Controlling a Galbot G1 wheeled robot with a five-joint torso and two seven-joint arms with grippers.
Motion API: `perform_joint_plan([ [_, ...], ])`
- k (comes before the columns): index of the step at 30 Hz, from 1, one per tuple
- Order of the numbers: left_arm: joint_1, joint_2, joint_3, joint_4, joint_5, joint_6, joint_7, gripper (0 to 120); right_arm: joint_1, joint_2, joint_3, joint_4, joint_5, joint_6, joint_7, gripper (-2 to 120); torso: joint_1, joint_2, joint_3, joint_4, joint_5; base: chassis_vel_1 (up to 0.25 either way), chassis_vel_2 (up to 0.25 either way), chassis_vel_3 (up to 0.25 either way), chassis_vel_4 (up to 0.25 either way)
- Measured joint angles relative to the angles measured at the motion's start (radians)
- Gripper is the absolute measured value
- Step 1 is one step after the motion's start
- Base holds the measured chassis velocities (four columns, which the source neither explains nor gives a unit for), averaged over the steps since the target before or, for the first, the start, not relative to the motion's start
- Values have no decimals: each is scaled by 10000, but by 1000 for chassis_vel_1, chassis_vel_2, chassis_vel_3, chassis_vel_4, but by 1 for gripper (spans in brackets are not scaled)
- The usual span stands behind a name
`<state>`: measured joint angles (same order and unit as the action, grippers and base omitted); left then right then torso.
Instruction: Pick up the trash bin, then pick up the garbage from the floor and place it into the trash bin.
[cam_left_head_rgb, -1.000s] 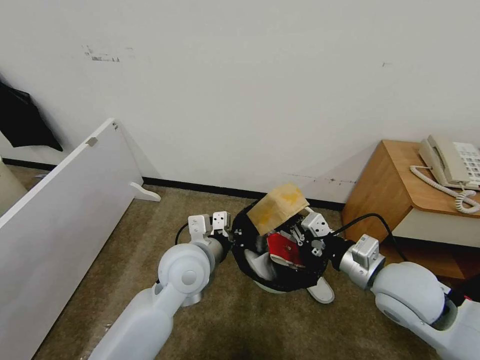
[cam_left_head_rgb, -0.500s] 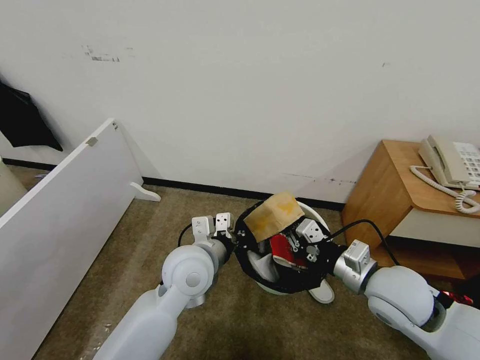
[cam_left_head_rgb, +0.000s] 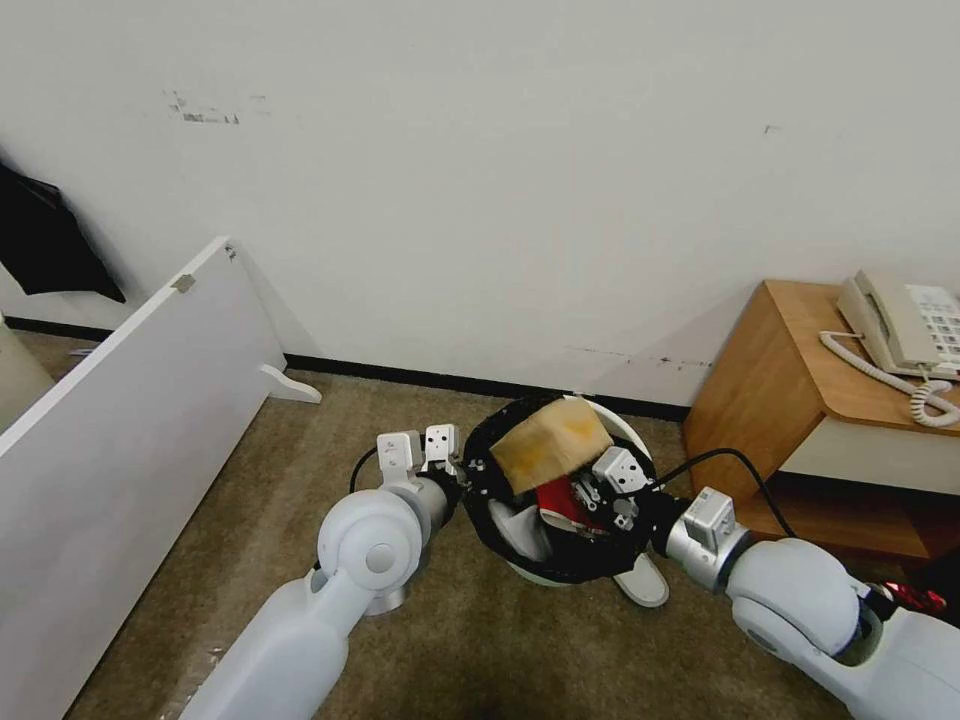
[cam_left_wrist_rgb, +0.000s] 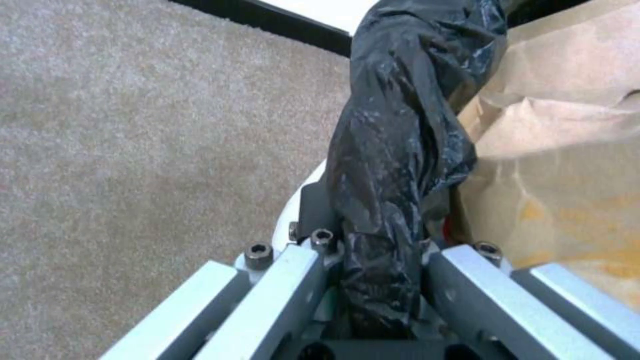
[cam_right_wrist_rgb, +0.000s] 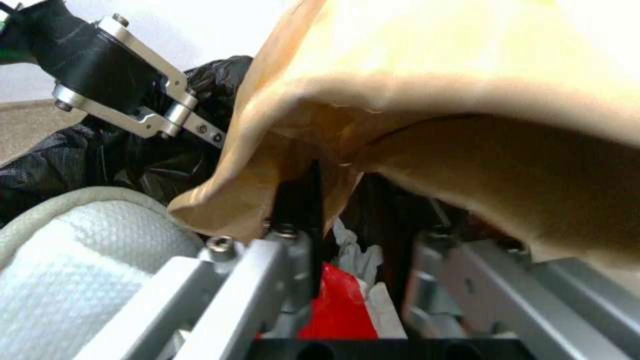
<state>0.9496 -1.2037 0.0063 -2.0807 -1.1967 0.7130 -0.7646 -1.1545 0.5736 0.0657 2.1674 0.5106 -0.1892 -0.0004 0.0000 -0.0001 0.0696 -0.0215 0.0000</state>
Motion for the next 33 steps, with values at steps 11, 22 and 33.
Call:
perform_joint_plan([
  [11,226,-143,-13,-17,-110,-26,-27,1,-33,-242,64,285,80,-110,-69,62,0,1,0,0,-1,0,0,0,0],
  [22,521,-180,-122,-267,-842,-19,-273,1,518,-806,265,484,561,-221,-619,78,0,2,0,1,1,0,0,0,0],
  [33,649,-373,-365,-199,-1329,-42,-418,1,116,-1581,968,996,906,-281,-656,91,0,2,0,0,1,0,0,0,0],
])
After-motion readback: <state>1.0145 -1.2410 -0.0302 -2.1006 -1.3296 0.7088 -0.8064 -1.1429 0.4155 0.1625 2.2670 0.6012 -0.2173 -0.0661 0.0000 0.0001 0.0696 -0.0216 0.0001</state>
